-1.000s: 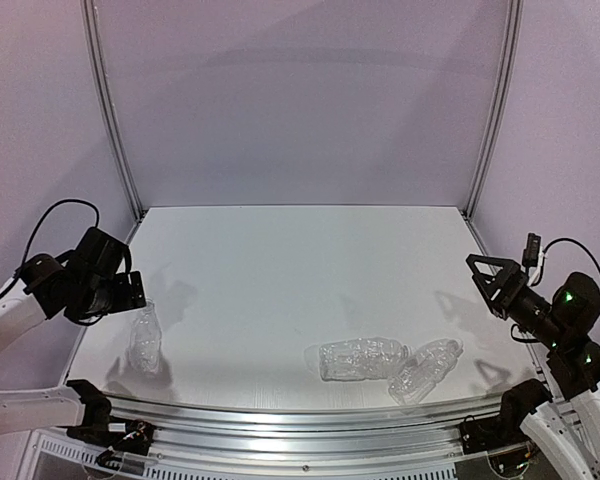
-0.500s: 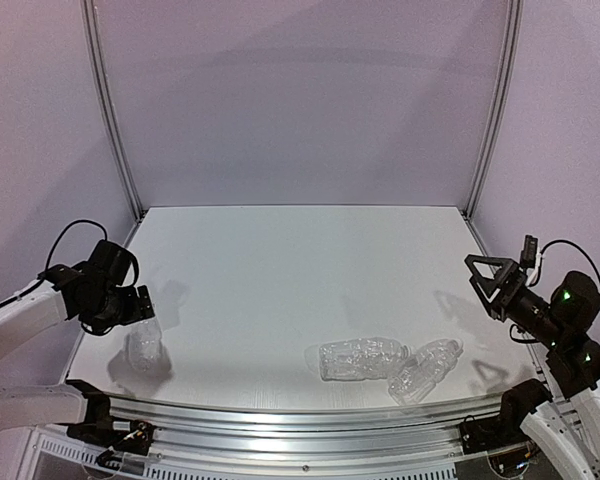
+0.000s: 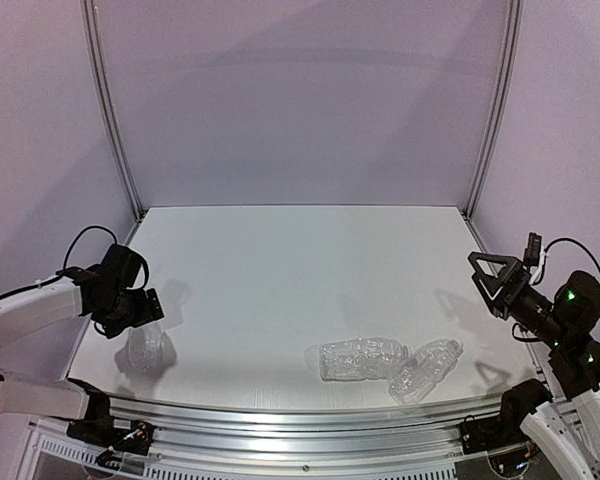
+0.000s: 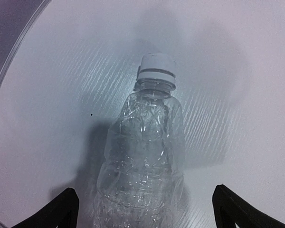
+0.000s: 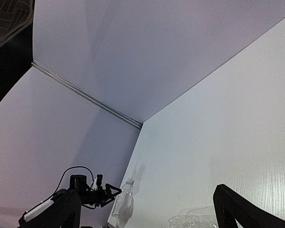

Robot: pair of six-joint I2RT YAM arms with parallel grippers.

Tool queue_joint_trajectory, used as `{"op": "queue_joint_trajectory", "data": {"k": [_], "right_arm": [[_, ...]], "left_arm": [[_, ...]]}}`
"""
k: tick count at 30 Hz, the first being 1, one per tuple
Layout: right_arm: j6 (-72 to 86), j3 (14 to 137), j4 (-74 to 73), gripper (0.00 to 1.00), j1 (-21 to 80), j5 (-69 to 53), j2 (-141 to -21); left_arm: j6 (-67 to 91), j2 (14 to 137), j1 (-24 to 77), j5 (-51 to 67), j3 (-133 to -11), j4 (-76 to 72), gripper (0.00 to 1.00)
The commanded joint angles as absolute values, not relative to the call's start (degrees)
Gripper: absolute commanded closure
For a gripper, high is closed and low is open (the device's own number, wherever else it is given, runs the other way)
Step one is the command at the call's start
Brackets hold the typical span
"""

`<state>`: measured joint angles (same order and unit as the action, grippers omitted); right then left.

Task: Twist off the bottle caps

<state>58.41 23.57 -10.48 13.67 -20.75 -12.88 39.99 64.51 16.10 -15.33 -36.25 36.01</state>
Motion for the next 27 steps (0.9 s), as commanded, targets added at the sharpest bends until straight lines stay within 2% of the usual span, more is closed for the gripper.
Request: {"op": "queue_joint_trajectory", "data": {"k": [1, 4, 8, 17, 19, 23, 27], "right_arm": [[58.14, 24.87, -11.2, 0.01, 12.79, -21.12, -13.07], [58.21, 24.87, -11.1, 0.01, 12.75, -21.29, -13.12], [58.23, 24.92, -11.07, 0.01, 12.83, -21.38, -13.08], [57.83, 25.14, -11.09, 0.01, 12.75, -21.74, -13.4], [57.83, 25.06, -10.95, 0.01, 12.77, -21.92, -13.62], [57.72, 25.01, -10.33, 0.01, 12.74, -22.57, -14.49], [56.58, 25.58, -9.66, 0.02, 12.74, -24.13, -16.13]], "left_arm": [[40.99, 67.14, 15.8, -14.73, -35.86, 33.34, 0.04], [40.62, 69.36, 15.66, -13.24, -35.92, 31.76, 0.05], [40.63, 73.63, 15.79, -12.92, -37.06, 31.27, 0.13], [40.43, 74.61, 16.4, -13.9, -37.61, 31.14, 0.2], [40.33, 74.91, 16.63, -13.89, -37.75, 31.14, 0.25], [40.07, 75.01, 17.28, -13.25, -37.92, 30.63, 0.44], [40.79, 73.4, 19.44, -15.55, -38.84, 32.06, 0.47]]}}
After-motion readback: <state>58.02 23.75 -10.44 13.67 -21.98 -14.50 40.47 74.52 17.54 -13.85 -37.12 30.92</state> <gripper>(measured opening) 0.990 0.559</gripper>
